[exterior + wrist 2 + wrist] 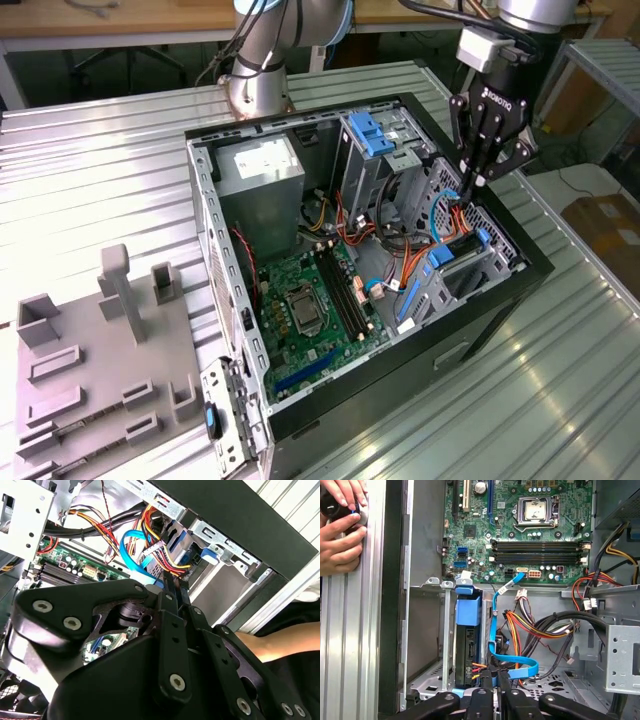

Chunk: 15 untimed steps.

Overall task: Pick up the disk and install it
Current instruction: 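Insert the second disk wire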

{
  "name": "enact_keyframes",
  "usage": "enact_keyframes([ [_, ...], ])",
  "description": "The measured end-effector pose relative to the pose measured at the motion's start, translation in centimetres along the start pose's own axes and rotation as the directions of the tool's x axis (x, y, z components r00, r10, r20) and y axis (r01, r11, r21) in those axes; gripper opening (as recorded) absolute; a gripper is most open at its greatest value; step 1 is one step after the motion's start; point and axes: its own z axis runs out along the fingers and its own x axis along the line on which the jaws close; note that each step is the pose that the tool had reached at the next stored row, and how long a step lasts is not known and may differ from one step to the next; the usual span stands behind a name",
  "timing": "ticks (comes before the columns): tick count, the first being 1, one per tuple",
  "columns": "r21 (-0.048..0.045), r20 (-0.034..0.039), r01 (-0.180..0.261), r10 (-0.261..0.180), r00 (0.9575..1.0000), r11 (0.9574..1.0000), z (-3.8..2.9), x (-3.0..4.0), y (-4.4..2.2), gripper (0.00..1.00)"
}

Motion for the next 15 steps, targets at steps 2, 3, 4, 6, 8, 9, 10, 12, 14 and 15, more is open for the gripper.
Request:
enact_keyframes([
  [2, 0.0000, 0.0000, 0.000, 0.000, 1.0000, 1.0000, 0.00, 0.00, 0.00, 0.16],
  [3, 0.0000, 0.0002, 0.000, 0.000, 1.0000, 1.0000, 0.02, 0.01, 0.00, 0.16],
  [4, 0.0000, 0.0002, 0.000, 0.000, 1.0000, 1.0000, 0.02, 0.01, 0.00, 0.23],
  [6, 0.0000, 0.0000, 0.000, 0.000, 1.0000, 1.0000, 0.01, 0.02, 0.00, 0.29],
  [8, 0.0000, 0.0001, 0.000, 0.000, 1.0000, 1.0000, 0.08, -0.03, 0.00, 0.36],
  [9, 0.0001, -0.0016, 0.001, -0.001, 1.0000, 1.0000, 0.11, -0.10, -0.01, 0.36],
  [10, 0.0001, -0.0040, 0.002, -0.002, 1.0000, 1.0000, 0.16, -0.14, 0.00, 0.36],
  [12, 0.0002, -0.0051, 0.002, -0.002, 1.0000, 1.0000, 0.30, -0.17, 0.00, 0.36],
  [14, 0.0002, -0.0052, 0.003, -0.003, 1.0000, 1.0000, 0.46, -0.19, -0.01, 0.36],
  [15, 0.0002, -0.0055, 0.003, -0.003, 1.0000, 1.0000, 0.53, -0.21, -0.01, 0.36],
])
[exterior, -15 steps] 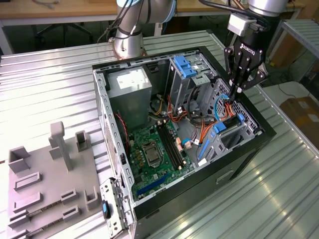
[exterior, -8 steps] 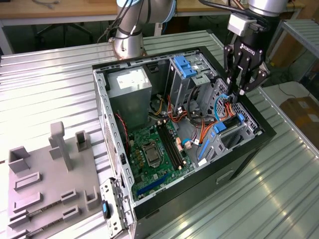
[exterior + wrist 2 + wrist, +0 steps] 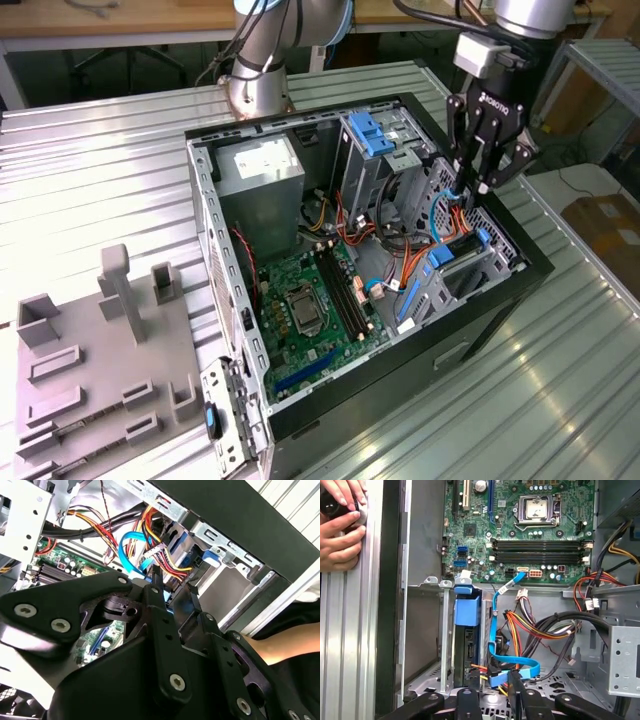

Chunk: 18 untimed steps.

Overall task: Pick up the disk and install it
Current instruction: 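Insert the second disk wire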

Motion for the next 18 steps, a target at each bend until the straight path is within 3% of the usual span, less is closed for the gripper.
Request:
enact_keyframes([
  [5, 0.0000, 0.0002, 0.000, 0.000, 1.0000, 1.0000, 0.04, -0.01, 0.00, 0.34],
  [6, 0.0000, 0.0002, 0.000, 0.000, 1.0000, 1.0000, 0.05, -0.01, 0.00, 0.21],
  [7, 0.0000, 0.0002, 0.000, 0.000, 1.0000, 1.0000, 0.05, -0.01, 0.00, 0.16],
  [14, 0.0001, 0.0003, 0.000, 0.000, 1.0000, 1.0000, 0.08, 0.06, 0.02, 0.16],
  [17, 0.0038, -0.0006, 0.001, -0.001, 1.0000, 1.0000, 0.13, 0.40, 0.70, 0.16],
  [18, 0.0047, 0.0115, 0.001, -0.001, 0.9999, 1.0000, 0.16, 0.55, 1.03, 0.16],
])
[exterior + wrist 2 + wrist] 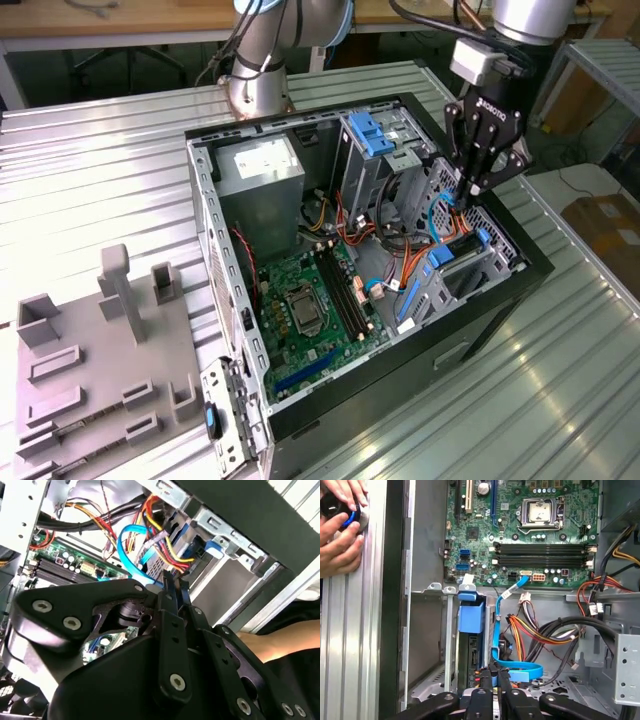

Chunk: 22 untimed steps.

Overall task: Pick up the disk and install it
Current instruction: 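Insert the second disk wire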

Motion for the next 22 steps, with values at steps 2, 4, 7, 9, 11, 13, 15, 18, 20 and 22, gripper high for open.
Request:
enact_keyframes([
  [2, 0.0026, 0.0521, -0.001, 0.000, 0.9986, 1.0000, 0.07, 0.39, 0.06, 0.16],
  [4, 0.0041, 0.0840, -0.001, 0.001, 0.9965, 1.0000, 0.20, 1.07, 0.10, 0.16],
  [7, 0.0041, 0.0852, -0.001, 0.001, 0.9964, 1.0000, 0.53, 2.67, 0.18, 0.16],
  [9, 0.0041, 0.0855, -0.001, 0.001, 0.9963, 1.0000, 0.87, 3.02, 0.20, 0.16],
  [11, 0.0041, 0.0852, -0.001, 0.001, 0.9964, 1.0000, 1.28, 2.96, 0.21, 0.16],
  [13, 0.0040, 0.0877, -0.007, 0.007, 0.9961, 1.0000, 1.99, 3.47, 0.25, 0.16],
  [15, 0.0419, 0.1342, -0.014, 0.008, 0.9909, 0.9990, 2.27, 4.68, 1.01, 0.16],
  [18, 0.0510, 0.1523, -0.017, 0.009, 0.9883, 0.9986, 2.30, 4.78, 1.23, 0.16],
  [20, 0.0651, 0.1585, -0.019, 0.009, 0.9873, 0.9977, 2.32, 4.83, 1.28, 0.16],
  [22, 0.0669, 0.1584, -0.020, 0.009, 0.9873, 0.9976, 2.33, 4.94, 1.32, 0.16],
])
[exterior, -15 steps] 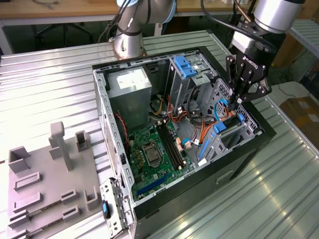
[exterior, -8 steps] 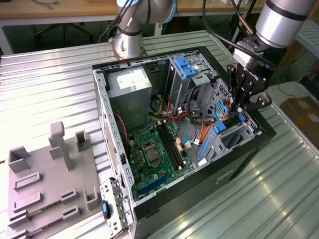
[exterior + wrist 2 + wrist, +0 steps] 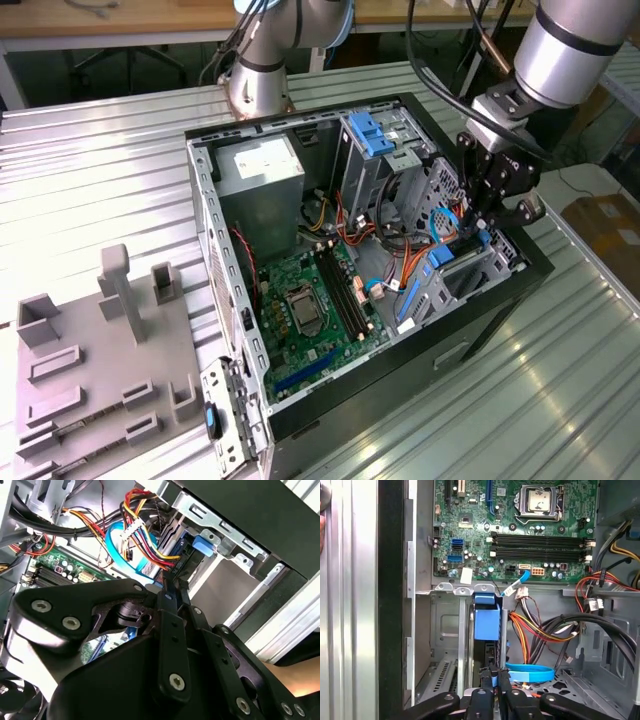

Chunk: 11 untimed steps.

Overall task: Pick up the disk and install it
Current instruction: 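Insert the second disk wire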

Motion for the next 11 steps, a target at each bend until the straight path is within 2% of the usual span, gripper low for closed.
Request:
enact_keyframes([
  [7, 0.0007, 0.0043, 0.000, 0.000, 1.0000, 1.0000, 0.17, 0.11, 0.08, 0.16],
  [9, 0.0008, 0.0067, 0.000, 0.000, 1.0000, 1.0000, 0.26, 0.12, 0.09, 0.16],
  [11, 0.0012, 0.0122, -0.001, 0.001, 0.9999, 1.0000, 0.41, 0.12, 0.10, 0.16],
])
